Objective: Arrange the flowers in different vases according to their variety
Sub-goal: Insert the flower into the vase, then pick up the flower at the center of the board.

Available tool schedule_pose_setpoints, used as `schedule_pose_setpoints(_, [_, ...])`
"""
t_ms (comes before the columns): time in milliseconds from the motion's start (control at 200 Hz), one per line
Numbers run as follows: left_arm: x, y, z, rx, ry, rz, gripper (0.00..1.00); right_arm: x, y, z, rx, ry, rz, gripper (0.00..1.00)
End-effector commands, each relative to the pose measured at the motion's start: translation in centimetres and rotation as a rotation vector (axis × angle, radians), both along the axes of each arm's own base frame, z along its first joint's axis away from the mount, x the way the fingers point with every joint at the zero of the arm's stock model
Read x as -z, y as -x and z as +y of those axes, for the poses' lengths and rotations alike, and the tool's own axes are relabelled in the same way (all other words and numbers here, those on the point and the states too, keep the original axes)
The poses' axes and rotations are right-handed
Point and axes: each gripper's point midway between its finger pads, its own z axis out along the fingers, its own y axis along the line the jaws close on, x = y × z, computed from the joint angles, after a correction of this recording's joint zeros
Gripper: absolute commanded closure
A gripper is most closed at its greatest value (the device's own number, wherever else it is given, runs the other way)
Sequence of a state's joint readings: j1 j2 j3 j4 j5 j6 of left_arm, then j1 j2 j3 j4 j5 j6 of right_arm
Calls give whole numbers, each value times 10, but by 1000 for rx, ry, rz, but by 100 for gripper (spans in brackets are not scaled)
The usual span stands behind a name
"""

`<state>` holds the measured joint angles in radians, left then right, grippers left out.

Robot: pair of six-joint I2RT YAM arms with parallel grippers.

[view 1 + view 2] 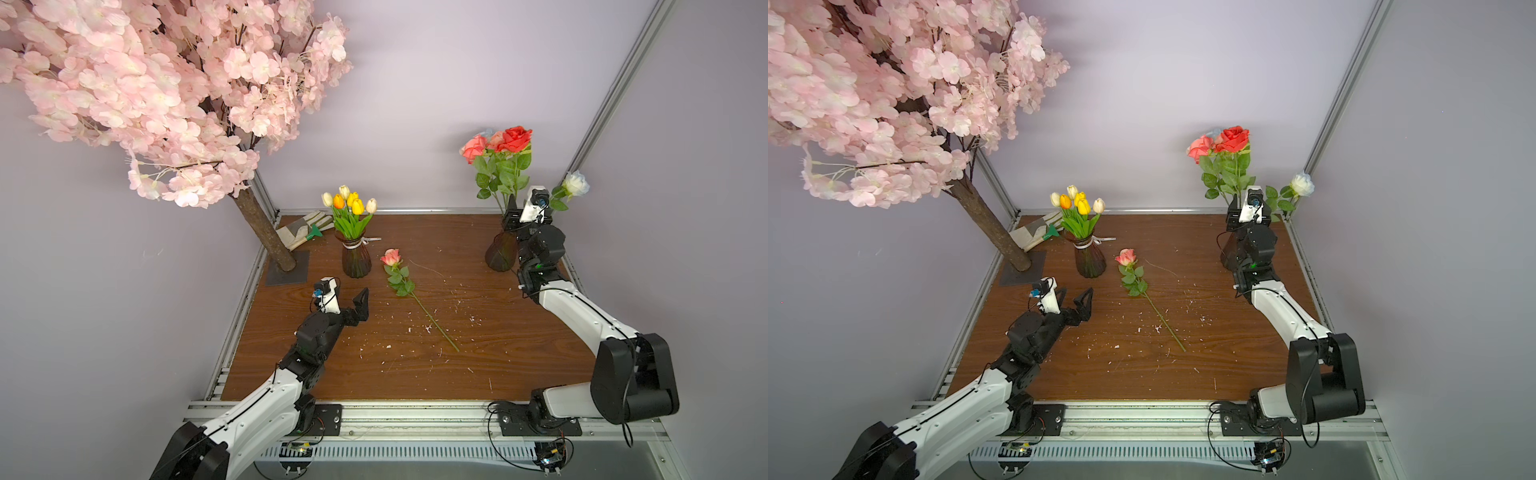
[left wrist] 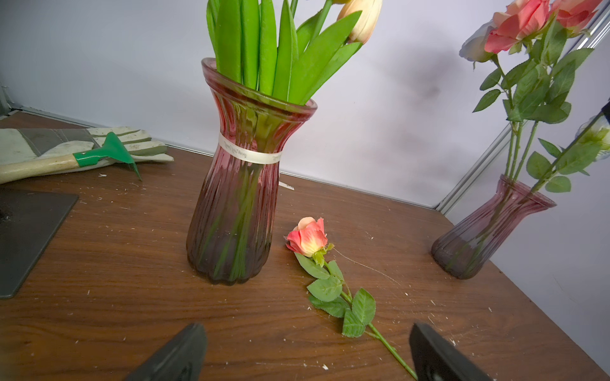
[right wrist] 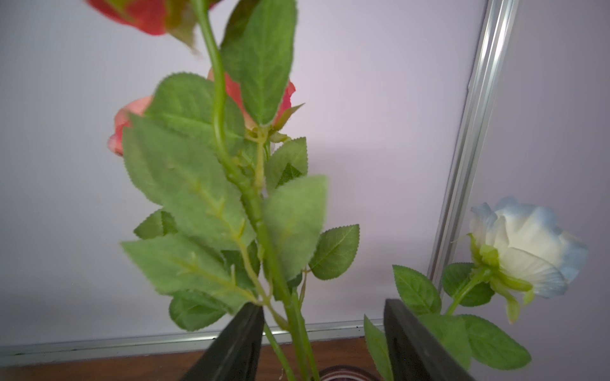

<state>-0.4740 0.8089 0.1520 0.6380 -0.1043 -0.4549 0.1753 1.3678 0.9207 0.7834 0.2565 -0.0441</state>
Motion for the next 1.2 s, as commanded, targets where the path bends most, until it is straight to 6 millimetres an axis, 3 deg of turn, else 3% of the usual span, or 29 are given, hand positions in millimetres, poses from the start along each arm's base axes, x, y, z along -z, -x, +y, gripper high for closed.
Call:
schedule_pose_setpoints(0, [-9, 0, -3, 9, -11, -33, 0, -25, 29, 7, -90, -79, -35, 25])
schedule_pose_setpoints(125, [-6, -2, -2, 3, -22, -26, 0, -4, 51, 13, -155, -132, 44, 14])
schedule_pose_setpoints(210, [-4, -3, -3, 2, -28, -19, 0, 12, 68, 16, -193, -156, 88, 1])
schedule_pose_setpoints(590, [1, -4, -5, 9, -37, -13, 0, 89, 132, 26, -313, -251, 237, 1])
schedule_pose_setpoints(886, [1, -4, -12, 51, -27, -16, 0, 153, 152, 45, -430, -296, 328, 0])
schedule_pose_setpoints(1081, [3, -5, -18, 76, -27, -5, 1, 183, 157, 71, -526, -287, 381, 0])
schedule_pose_setpoints(1196, [6, -6, -17, 67, -29, 2, 0, 189, 157, 89, -572, -248, 409, 0])
